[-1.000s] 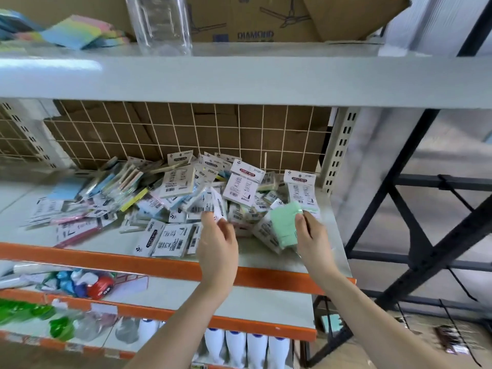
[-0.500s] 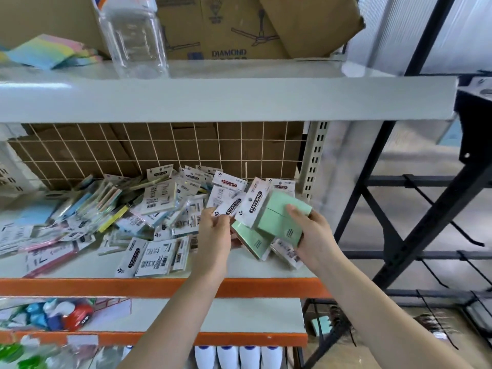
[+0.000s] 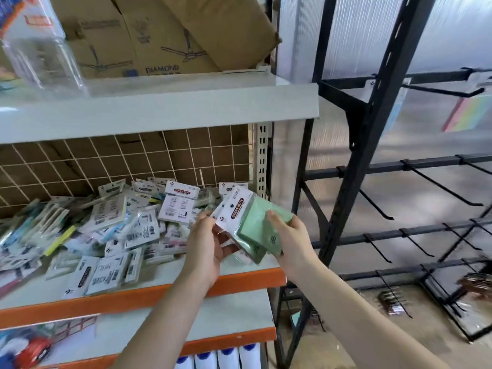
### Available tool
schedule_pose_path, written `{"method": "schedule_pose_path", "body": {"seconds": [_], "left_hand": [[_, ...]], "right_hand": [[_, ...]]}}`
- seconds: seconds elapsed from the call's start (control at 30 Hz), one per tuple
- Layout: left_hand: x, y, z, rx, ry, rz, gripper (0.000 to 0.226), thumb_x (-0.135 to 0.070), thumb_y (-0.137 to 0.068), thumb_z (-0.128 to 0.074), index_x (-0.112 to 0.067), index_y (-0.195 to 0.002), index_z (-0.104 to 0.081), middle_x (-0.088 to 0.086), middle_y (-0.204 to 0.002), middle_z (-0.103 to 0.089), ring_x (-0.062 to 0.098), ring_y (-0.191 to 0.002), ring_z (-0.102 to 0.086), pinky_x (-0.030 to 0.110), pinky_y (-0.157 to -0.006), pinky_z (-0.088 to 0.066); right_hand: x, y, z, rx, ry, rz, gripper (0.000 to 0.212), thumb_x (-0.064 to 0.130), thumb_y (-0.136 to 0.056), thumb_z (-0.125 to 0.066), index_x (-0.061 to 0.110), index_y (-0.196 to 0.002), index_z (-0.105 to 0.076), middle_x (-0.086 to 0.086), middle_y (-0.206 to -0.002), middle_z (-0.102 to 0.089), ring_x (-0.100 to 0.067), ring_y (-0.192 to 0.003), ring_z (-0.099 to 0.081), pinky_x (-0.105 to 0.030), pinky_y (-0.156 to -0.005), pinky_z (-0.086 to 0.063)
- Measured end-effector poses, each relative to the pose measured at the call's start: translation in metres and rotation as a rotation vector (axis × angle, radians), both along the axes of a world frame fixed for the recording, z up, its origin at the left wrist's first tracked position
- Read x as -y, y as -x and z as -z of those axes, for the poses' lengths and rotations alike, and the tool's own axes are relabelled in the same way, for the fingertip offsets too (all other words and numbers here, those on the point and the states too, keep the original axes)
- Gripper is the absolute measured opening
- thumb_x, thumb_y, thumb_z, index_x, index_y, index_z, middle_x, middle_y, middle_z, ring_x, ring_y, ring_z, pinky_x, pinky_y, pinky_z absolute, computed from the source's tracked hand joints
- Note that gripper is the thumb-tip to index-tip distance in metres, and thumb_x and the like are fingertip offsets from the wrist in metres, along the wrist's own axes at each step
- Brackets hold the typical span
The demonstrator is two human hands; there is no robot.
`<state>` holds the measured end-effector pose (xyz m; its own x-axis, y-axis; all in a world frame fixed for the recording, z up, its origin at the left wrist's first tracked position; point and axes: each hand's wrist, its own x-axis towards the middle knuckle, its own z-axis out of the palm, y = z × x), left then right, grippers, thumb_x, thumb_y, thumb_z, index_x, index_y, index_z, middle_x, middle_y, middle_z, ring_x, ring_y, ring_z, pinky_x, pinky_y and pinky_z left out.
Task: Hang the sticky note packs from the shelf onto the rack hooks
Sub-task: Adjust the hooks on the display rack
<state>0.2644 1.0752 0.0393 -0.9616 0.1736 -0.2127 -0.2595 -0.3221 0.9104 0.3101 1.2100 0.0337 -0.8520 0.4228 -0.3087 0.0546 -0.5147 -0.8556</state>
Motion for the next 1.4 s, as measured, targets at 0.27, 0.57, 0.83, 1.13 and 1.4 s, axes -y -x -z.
{"method": "schedule_pose_path", "body": {"seconds": [0.27, 0.57, 0.83, 1.13, 1.4], "left_hand": [[-0.033, -0.062, -0.018, -0.157, 0.128, 0.076, 0.008, -0.016, -0.088, -0.063, -0.013, -0.087, -0.07, 0.004, -0.074, -0.074, 0.017, -0.061, -0.069, 0.027, -0.048, -0.054], [-0.133, -0.139, -0.017, -0.292, 0.141, -0.074, 0.012, -0.025, -0.09, -0.064, -0.025, -0.083, -0.074, 0.002, -0.084, -0.075, 0.023, -0.079, -0.071, 0.038, -0.066, -0.056], [-0.245, -0.193, -0.035, -0.469, 0.147, -0.004, 0.016, -0.02, -0.093, -0.06, -0.028, -0.079, -0.06, -0.014, -0.069, -0.07, 0.001, -0.063, -0.064, 0.017, -0.057, -0.05], [-0.347, -0.211, -0.056, -0.834, 0.264, 0.277, 0.015, -0.018, -0.094, -0.058, -0.013, -0.079, -0.059, 0.003, -0.076, -0.068, 0.012, -0.068, -0.063, 0.023, -0.063, -0.048], [-0.452, -0.197, -0.076, -0.924, 0.163, 0.526, 0.007, -0.02, -0.091, -0.064, -0.019, -0.084, -0.062, -0.016, -0.074, -0.068, -0.003, -0.069, -0.064, 0.012, -0.061, -0.048]], "right_hand": [[-0.037, -0.068, -0.003, -0.012, -0.121, -0.066, 0.019, 0.026, -0.09, -0.064, 0.017, -0.104, -0.054, -0.01, -0.106, -0.065, -0.025, -0.094, -0.064, -0.039, -0.073, -0.055], [-0.111, -0.15, -0.016, -0.091, -0.072, 0.088, 0.012, 0.022, -0.093, -0.06, 0.015, -0.101, -0.053, -0.009, -0.102, -0.062, -0.024, -0.09, -0.06, -0.043, -0.078, -0.053], [-0.198, -0.213, -0.031, -0.13, -0.141, 0.315, 0.012, 0.028, -0.095, -0.057, 0.019, -0.096, -0.05, 0.0, -0.089, -0.062, -0.01, -0.072, -0.061, -0.023, -0.056, -0.051], [-0.314, -0.257, -0.051, -0.044, -0.685, 0.42, 0.034, 0.017, -0.091, -0.061, 0.021, -0.121, -0.047, -0.001, -0.119, -0.056, -0.013, -0.112, -0.053, -0.018, -0.083, -0.045], [-0.42, -0.24, -0.092, -0.037, -1.001, 0.352, 0.011, 0.022, -0.092, -0.062, 0.018, -0.083, -0.057, 0.005, -0.075, -0.064, -0.011, -0.07, -0.059, -0.023, -0.059, -0.043]]}}
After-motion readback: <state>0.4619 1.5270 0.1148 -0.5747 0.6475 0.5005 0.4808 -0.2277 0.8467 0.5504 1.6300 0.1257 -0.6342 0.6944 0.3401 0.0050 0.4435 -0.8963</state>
